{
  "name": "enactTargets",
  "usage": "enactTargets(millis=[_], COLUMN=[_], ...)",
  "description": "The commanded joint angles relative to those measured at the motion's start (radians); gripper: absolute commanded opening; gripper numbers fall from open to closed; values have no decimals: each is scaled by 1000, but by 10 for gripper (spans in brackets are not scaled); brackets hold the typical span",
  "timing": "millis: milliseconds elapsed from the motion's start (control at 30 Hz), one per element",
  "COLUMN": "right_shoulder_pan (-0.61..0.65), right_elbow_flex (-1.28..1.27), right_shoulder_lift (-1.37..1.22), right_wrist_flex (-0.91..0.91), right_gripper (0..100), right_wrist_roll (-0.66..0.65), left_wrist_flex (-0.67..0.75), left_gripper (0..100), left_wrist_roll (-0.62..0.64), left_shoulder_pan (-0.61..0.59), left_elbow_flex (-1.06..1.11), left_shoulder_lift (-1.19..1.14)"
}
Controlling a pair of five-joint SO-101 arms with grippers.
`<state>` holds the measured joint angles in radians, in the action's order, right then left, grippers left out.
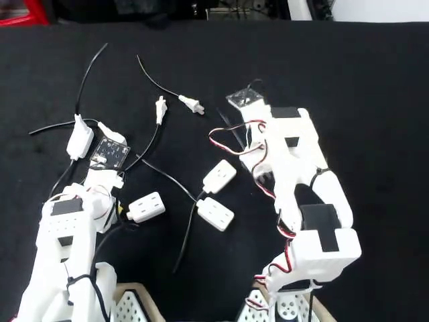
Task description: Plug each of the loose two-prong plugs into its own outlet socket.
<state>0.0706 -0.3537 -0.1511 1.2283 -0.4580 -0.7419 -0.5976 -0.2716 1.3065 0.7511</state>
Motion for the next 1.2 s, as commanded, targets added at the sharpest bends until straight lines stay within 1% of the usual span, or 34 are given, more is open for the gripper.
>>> enactTargets(millis=[0,133,233,400,500,800,933,1000,1067,1167], right_shoulder_pan=[6,12,9,26,31,-17,-21,-20,-20,-20], right_elbow_flex=[48,51,64,74,70,143,191,213,214,214], right_shoulder_lift=[19,19,19,16,5,-202,-262,-268,-265,-268], right_wrist_flex=[20,20,-14,-61,-69,-117,-80,-44,-25,14], right_gripper=[273,230,188,75,43,44,44,70,120,171], right_wrist_roll=[-94,-150,-199,-199,-206,-219,-239,-242,-247,-293], left_wrist_flex=[6,6,6,6,8,6,6,6,6,8], left_gripper=[191,191,191,191,191,191,191,191,191,191], left_wrist_roll=[-6,-6,-6,-6,-5,-6,-6,-6,-6,-6], left_shoulder_pan=[-1,-1,-1,-1,-1,-1,-1,-1,-1,-1], left_elbow_flex=[-7,-7,-7,-7,-7,-7,-7,-7,-7,-7], left_shoulder_lift=[23,23,23,23,23,23,23,23,23,23])
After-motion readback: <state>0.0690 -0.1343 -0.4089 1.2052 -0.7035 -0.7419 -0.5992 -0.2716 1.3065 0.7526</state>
